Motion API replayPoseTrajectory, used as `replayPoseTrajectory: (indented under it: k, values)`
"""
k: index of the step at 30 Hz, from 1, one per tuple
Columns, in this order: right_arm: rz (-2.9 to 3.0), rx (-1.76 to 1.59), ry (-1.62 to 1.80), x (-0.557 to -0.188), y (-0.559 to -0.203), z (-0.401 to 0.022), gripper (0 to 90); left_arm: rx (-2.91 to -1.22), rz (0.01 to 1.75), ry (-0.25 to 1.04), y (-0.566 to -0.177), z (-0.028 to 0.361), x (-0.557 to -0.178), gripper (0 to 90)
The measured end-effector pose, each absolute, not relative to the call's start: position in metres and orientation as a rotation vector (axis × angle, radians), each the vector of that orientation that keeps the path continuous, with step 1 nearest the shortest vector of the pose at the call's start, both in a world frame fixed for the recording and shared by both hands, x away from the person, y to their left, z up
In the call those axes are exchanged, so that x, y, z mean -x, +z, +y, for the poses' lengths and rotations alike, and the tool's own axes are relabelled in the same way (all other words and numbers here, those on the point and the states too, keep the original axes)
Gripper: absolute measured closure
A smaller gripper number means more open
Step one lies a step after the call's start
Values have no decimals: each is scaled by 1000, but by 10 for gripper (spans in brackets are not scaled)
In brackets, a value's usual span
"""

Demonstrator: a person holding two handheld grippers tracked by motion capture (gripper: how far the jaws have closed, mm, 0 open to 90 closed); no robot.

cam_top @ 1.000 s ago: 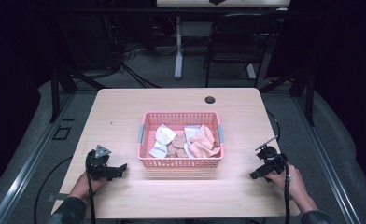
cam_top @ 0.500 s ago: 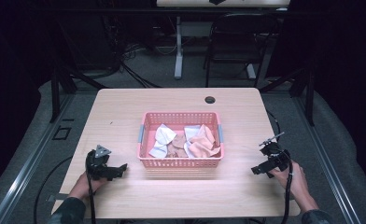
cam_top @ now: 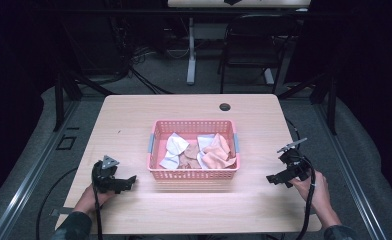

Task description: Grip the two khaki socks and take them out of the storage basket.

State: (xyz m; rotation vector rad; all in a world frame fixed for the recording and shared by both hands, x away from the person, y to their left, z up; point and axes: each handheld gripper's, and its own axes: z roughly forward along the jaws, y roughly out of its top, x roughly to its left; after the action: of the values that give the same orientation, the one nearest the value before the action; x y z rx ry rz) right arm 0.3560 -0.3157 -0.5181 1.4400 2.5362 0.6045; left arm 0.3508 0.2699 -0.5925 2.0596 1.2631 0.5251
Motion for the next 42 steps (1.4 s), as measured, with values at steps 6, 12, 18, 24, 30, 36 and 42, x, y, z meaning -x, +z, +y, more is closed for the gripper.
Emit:
replayPoseTrajectory:
  k: [6, 12, 18, 24, 30, 36, 42]
  values:
    - [2493, -1374, 703, -355, -495, -304, 0, -2060, 1263, 525, -592, 270, -351, 0]
    - [2483, -1328, 720, -354, -485, -297, 0, -2064, 1261, 525, -592, 270, -351, 0]
    - [2415, -1335, 833, -358, -471, -287, 0, -2064, 1261, 526, -592, 270, -351, 0]
    - [2380, -1326, 871, -363, -460, -275, 0, -2063, 1261, 526, -592, 270, -351, 0]
    - [2407, -1307, 910, -372, -450, -253, 0, -2063, 1261, 526, -592, 270, -351, 0]
    - [2458, -1298, 887, -381, -443, -236, 0, -2063, 1261, 526, -592, 270, -351, 0]
    - [2509, -1281, 870, -389, -437, -219, 0, -2063, 1261, 526, -592, 270, -351, 0]
